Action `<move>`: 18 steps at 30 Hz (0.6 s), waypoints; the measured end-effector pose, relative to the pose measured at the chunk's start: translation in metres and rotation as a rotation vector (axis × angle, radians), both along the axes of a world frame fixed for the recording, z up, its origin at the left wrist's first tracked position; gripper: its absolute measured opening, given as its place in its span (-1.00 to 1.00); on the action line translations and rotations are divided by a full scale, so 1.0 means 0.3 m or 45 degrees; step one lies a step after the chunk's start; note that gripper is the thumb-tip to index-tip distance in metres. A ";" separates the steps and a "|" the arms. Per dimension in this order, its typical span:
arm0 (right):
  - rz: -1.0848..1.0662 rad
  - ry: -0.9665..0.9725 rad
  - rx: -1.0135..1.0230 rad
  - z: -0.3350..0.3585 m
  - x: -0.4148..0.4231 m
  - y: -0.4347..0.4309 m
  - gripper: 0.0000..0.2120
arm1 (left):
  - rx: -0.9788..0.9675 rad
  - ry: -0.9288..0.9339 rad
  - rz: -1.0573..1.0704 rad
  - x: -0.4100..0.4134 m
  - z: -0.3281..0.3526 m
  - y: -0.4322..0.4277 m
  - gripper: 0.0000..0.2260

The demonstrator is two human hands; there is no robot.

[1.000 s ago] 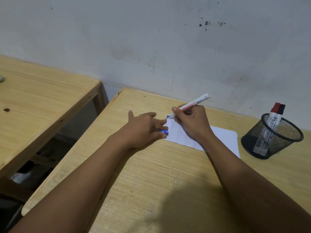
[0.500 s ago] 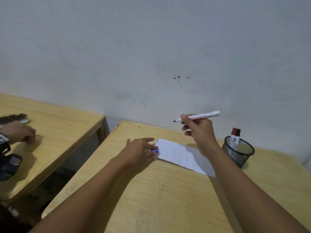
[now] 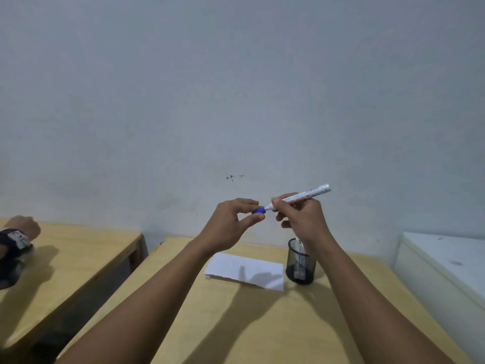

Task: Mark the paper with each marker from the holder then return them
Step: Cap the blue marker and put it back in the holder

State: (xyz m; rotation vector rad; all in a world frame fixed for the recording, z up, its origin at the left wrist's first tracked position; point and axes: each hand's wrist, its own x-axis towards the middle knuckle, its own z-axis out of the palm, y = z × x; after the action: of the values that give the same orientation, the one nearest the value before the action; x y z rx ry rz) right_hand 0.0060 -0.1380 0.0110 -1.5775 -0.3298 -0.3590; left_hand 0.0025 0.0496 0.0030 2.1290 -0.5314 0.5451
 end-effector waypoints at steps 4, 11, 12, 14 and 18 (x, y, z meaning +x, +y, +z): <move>0.046 -0.031 -0.089 0.058 -0.063 -0.058 -0.85 | 0.051 -0.086 -0.048 -0.054 0.071 -0.070 -0.79; -0.044 0.019 0.023 0.093 -0.113 -0.080 -0.73 | 0.554 -0.657 0.385 -0.106 0.102 -0.147 -0.86; -0.035 0.049 0.047 0.096 -0.115 -0.081 -0.72 | 0.634 -0.737 0.446 -0.110 0.104 -0.154 -0.87; 0.021 0.143 0.138 0.098 -0.120 -0.083 -0.70 | 0.743 -0.816 0.513 -0.118 0.119 -0.166 -0.87; -0.198 0.348 0.258 0.077 -0.081 -0.094 -0.15 | 0.682 -0.545 0.441 -0.111 0.183 -0.198 -0.75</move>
State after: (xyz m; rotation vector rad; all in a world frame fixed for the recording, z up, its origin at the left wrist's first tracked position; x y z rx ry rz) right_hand -0.0183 -0.1660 0.0340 -1.4337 0.0395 -0.2820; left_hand -0.0308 -0.0099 0.0579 2.6486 -0.5916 1.1780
